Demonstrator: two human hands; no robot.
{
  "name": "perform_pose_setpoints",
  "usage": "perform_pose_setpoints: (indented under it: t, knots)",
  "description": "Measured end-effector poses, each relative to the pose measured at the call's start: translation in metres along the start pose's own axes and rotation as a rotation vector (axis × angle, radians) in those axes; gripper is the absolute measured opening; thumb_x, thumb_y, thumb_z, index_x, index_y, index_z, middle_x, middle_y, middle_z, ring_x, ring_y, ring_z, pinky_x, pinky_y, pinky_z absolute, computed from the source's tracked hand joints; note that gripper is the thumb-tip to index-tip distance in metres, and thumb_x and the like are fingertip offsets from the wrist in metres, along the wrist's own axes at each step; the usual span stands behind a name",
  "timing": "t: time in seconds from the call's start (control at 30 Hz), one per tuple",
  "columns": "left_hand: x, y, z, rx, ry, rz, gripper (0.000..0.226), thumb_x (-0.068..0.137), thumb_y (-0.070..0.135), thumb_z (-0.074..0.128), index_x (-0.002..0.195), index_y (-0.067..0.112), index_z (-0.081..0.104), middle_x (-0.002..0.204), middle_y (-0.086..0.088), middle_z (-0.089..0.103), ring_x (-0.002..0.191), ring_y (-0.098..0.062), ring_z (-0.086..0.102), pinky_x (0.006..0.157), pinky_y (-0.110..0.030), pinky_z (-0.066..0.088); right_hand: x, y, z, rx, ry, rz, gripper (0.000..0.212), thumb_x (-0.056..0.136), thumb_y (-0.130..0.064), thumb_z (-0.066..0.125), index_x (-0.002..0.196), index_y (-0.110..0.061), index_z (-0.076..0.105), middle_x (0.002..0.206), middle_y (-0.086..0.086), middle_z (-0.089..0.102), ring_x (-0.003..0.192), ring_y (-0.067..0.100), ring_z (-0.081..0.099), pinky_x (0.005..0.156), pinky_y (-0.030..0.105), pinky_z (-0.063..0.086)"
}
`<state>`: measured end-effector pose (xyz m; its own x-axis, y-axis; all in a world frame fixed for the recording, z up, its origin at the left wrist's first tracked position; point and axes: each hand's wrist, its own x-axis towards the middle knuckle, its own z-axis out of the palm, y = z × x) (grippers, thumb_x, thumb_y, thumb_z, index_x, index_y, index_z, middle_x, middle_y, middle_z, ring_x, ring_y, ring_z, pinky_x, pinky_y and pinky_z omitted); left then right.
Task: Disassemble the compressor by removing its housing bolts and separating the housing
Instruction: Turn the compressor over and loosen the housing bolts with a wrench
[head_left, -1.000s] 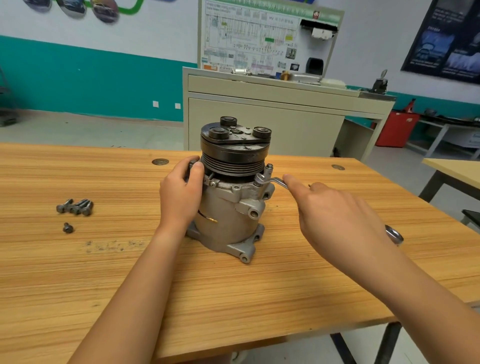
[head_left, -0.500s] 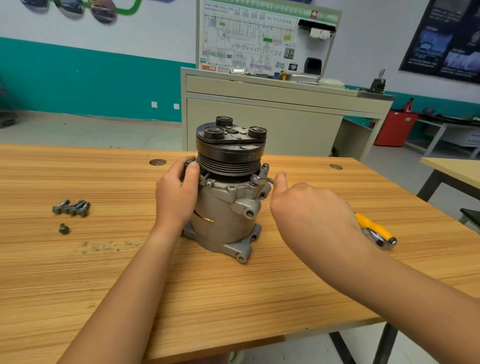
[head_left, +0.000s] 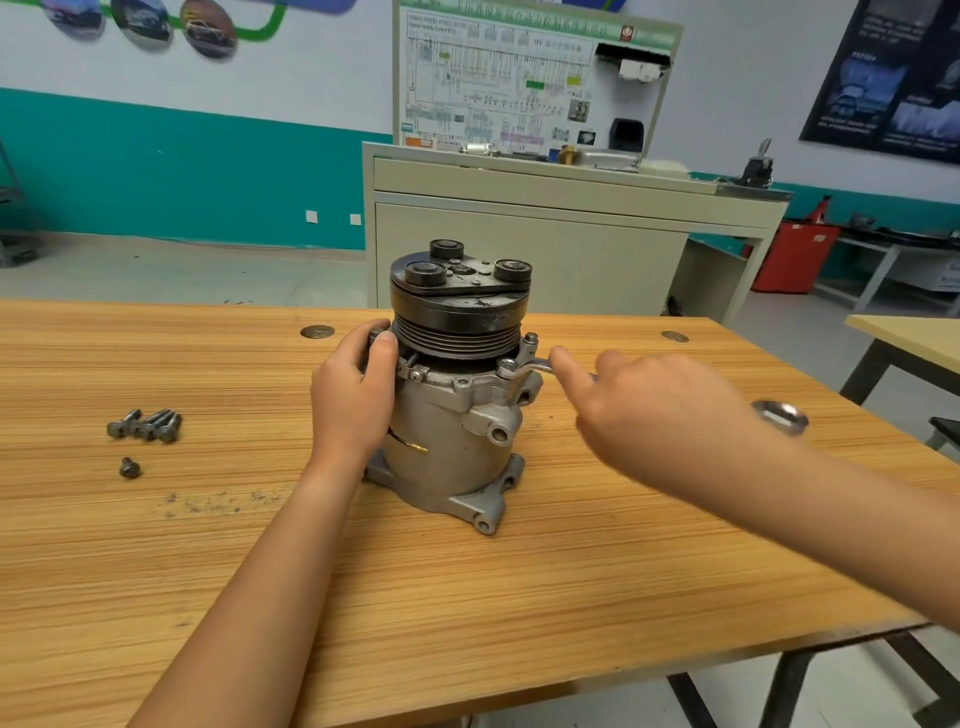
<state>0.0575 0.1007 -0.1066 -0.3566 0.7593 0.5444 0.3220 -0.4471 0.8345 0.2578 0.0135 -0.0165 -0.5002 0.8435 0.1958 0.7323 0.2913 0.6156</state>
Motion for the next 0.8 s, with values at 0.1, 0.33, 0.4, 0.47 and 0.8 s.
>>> perform_pose_setpoints:
  t: [0.1, 0.33, 0.4, 0.47, 0.8]
  knots:
    - [0.000, 0.000, 0.000, -0.002, 0.002, -0.008, 0.045, 0.083, 0.040, 0.035, 0.110, 0.019, 0.065, 0.090, 0.027, 0.057, 0.086, 0.018, 0.051, 0.069, 0.000, 0.036, 0.015, 0.033, 0.024, 0.076, 0.060, -0.033, 0.052, 0.097, -0.014, 0.034, 0.143, -0.023, 0.012, 0.074, -0.003, 0.041, 0.054, 0.011, 0.039, 0.042, 0.022, 0.029]
    - [-0.001, 0.000, 0.001, 0.002, 0.014, -0.011, 0.048, 0.083, 0.041, 0.034, 0.112, 0.018, 0.065, 0.094, 0.019, 0.061, 0.088, 0.004, 0.053, 0.071, -0.005, 0.037, 0.047, 0.031, 0.074, 0.268, 0.557, -0.040, 0.039, 0.064, 0.022, 0.068, 0.099, 0.004, 0.067, 0.086, 0.021, 0.069, 0.073, 0.034, 0.067, 0.079, 0.062, 0.047]
    - [-0.002, 0.001, 0.001, 0.003, 0.019, -0.009, 0.047, 0.083, 0.041, 0.034, 0.111, 0.018, 0.065, 0.092, 0.021, 0.060, 0.088, 0.005, 0.053, 0.071, -0.004, 0.037, 0.052, 0.019, 0.078, 0.364, 0.595, 0.044, 0.033, 0.066, 0.023, 0.064, 0.093, 0.004, 0.067, 0.085, 0.019, 0.070, 0.075, 0.034, 0.067, 0.080, 0.066, 0.043]
    - [-0.001, 0.001, 0.001, 0.004, 0.018, -0.011, 0.047, 0.084, 0.041, 0.034, 0.112, 0.018, 0.065, 0.096, 0.018, 0.061, 0.095, 0.000, 0.053, 0.075, -0.009, 0.038, 0.053, 0.014, 0.078, 0.431, 0.619, 0.100, 0.032, 0.068, 0.021, 0.062, 0.095, 0.004, 0.066, 0.086, 0.018, 0.070, 0.078, 0.035, 0.067, 0.081, 0.065, 0.043]
    - [0.000, 0.002, -0.003, -0.016, -0.023, -0.026, 0.033, 0.083, 0.041, 0.036, 0.103, 0.030, 0.061, 0.090, 0.028, 0.057, 0.087, 0.014, 0.053, 0.075, -0.014, 0.039, -0.019, -0.001, 0.017, 0.417, 0.560, 0.196, 0.053, 0.083, 0.003, 0.056, 0.133, -0.013, 0.048, 0.060, 0.005, 0.050, 0.038, 0.019, 0.035, 0.033, 0.023, 0.023]
